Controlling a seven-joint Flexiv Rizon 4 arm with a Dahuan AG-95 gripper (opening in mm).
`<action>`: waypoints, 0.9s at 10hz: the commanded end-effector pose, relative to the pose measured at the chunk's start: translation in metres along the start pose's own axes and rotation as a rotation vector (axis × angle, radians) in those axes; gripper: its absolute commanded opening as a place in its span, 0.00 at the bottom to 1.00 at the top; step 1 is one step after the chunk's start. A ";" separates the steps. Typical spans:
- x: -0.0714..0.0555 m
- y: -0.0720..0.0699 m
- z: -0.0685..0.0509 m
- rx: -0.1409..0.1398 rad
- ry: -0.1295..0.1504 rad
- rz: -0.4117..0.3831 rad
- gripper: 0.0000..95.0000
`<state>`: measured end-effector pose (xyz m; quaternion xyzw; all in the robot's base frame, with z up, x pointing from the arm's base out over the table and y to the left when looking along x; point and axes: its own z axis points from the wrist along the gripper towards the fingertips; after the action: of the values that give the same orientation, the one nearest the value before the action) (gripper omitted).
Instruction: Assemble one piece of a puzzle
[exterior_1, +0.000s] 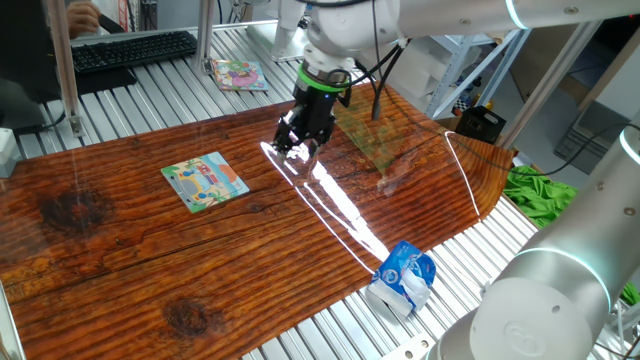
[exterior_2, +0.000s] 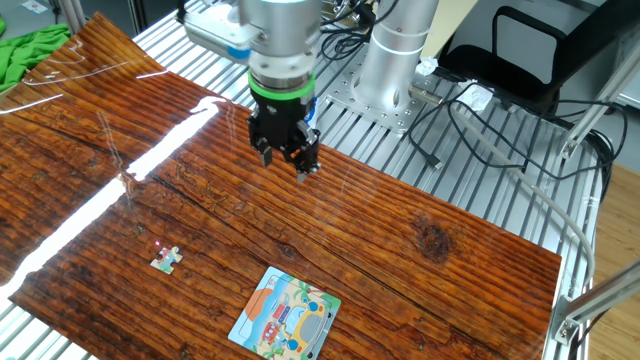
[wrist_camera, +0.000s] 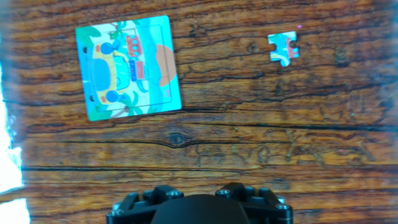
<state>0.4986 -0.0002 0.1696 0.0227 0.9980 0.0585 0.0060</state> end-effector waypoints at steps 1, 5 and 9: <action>0.000 0.000 0.000 -0.015 0.001 0.007 0.00; 0.000 0.000 0.000 -0.013 0.001 0.003 0.00; -0.002 -0.002 0.003 -0.004 -0.006 -0.010 0.00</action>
<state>0.4996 -0.0023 0.1662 0.0178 0.9980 0.0600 0.0099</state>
